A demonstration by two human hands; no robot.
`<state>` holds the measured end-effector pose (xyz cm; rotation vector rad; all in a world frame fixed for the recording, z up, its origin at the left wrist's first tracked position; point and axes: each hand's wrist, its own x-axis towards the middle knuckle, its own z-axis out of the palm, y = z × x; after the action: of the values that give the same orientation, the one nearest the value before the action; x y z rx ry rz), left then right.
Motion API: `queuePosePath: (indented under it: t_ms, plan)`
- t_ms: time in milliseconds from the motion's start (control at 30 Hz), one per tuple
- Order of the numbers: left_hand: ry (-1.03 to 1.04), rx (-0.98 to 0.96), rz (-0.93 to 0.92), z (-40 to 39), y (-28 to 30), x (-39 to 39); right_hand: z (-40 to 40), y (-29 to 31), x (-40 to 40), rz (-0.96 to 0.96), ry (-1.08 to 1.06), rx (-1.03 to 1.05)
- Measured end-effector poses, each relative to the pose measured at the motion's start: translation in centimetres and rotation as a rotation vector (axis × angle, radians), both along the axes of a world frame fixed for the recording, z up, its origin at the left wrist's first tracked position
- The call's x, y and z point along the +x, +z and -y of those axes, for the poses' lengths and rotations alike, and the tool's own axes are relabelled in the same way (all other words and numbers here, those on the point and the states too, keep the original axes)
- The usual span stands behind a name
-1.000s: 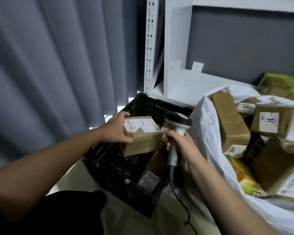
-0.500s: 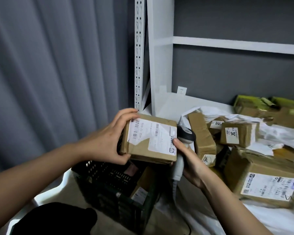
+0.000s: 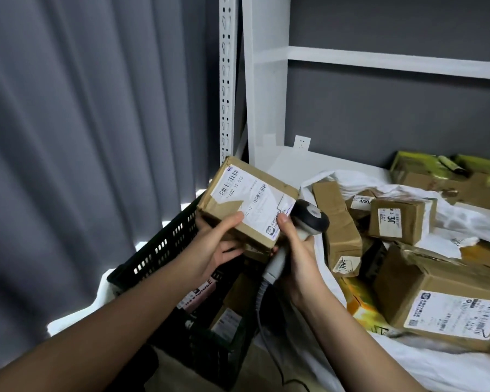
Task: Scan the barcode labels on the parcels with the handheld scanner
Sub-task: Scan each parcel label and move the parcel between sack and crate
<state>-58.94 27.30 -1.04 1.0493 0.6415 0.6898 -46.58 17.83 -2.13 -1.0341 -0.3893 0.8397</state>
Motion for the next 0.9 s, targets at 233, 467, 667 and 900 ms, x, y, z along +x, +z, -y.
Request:
queuePosePath:
  t_ms: [233,467,667,900]
  plan:
    - [0.151,-0.001,-0.106,-3.7,-2.1,-1.3,0.3,-1.1,1.2,0.105,0.001,-0.086]
    - [0.164,0.108,-0.22,-6.7,-3.6,-1.6,1.9,0.0,0.6,0.447,0.123,-0.114]
    - [0.135,0.143,-0.232,-6.8,-3.9,-1.6,2.5,0.7,-0.3,0.536,0.19,-0.157]
    - [0.176,0.145,-0.264,-6.8,-4.3,-1.9,2.5,1.1,-0.9,0.589,0.237,-0.187]
